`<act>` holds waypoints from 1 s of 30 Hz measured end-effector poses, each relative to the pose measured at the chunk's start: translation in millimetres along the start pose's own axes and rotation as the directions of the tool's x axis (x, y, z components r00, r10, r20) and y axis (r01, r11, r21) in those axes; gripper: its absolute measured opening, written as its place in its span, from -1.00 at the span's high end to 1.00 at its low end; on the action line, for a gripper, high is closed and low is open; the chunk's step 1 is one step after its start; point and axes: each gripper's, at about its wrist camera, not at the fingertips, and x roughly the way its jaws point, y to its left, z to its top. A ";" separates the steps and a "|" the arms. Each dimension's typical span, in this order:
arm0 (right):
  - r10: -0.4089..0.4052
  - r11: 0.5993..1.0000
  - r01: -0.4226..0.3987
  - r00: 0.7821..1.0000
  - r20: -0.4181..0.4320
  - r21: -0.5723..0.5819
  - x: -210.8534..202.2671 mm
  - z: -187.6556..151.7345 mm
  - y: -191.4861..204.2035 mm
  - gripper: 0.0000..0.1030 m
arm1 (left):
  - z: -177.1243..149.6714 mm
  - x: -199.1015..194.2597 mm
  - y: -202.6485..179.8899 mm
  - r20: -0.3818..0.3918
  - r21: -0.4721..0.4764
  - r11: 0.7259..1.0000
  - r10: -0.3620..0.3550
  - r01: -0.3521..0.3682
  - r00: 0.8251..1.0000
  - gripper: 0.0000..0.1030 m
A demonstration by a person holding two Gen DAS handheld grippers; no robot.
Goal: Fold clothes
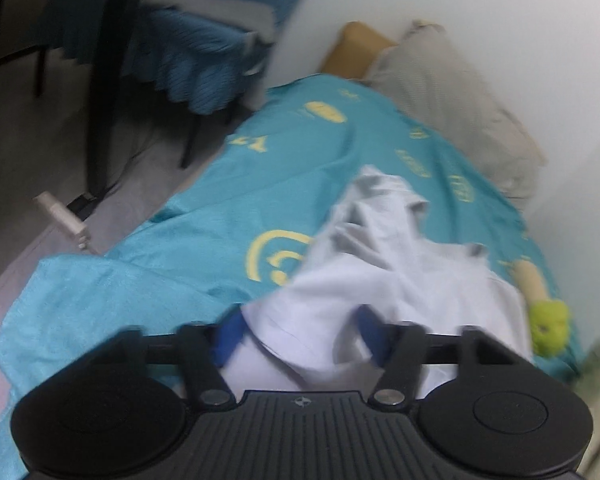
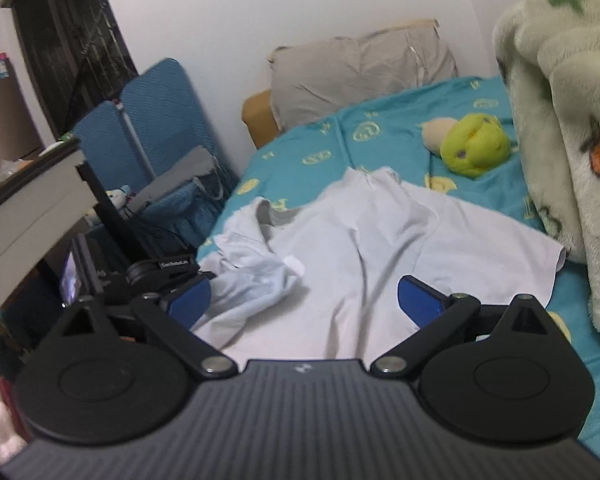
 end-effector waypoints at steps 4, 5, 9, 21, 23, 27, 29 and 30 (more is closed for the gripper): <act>-0.014 0.998 0.015 1.000 -0.019 0.058 9.9 1.1 -11.2 -0.97 | 18.9 -1.6 8.5 0.041 -0.022 1.000 0.015 -0.015 0.999 0.86; -0.014 0.997 0.015 1.000 -0.023 0.075 9.9 1.2 -13.3 -0.97 | 26.9 -6.3 10.5 0.065 -0.019 1.000 0.024 -0.022 0.998 0.87; -0.014 0.992 0.019 0.999 -0.039 0.122 7.0 -1.2 -16.5 -0.97 | 73.5 -25.7 14.9 0.206 0.047 0.993 0.101 -0.113 0.973 0.88; -0.043 0.995 0.049 0.997 -0.066 0.092 18.3 -2.3 -11.5 -0.97 | 133.9 -23.0 -67.1 0.364 0.446 0.867 0.052 -0.223 0.930 0.90; -0.050 0.993 0.057 0.997 -0.066 0.100 20.5 -1.7 -12.9 -0.97 | 116.1 -19.6 -98.0 0.318 0.532 0.832 -0.021 -0.160 0.948 0.89; -0.060 0.992 0.066 0.996 -0.064 0.108 21.7 -2.2 -15.6 -0.97 | 72.6 6.6 -154.0 0.187 0.630 0.775 -0.100 -0.041 0.977 0.82; -0.063 0.992 0.069 0.996 -0.063 0.107 21.3 -2.9 -16.7 -0.97 | 53.2 20.5 -172.1 0.117 0.651 0.759 -0.113 0.010 0.987 0.59; -0.065 0.992 0.071 0.996 -0.061 0.103 21.3 -3.2 -17.2 -0.97 | 45.1 25.2 -177.9 0.082 0.658 0.752 -0.119 0.036 0.989 0.47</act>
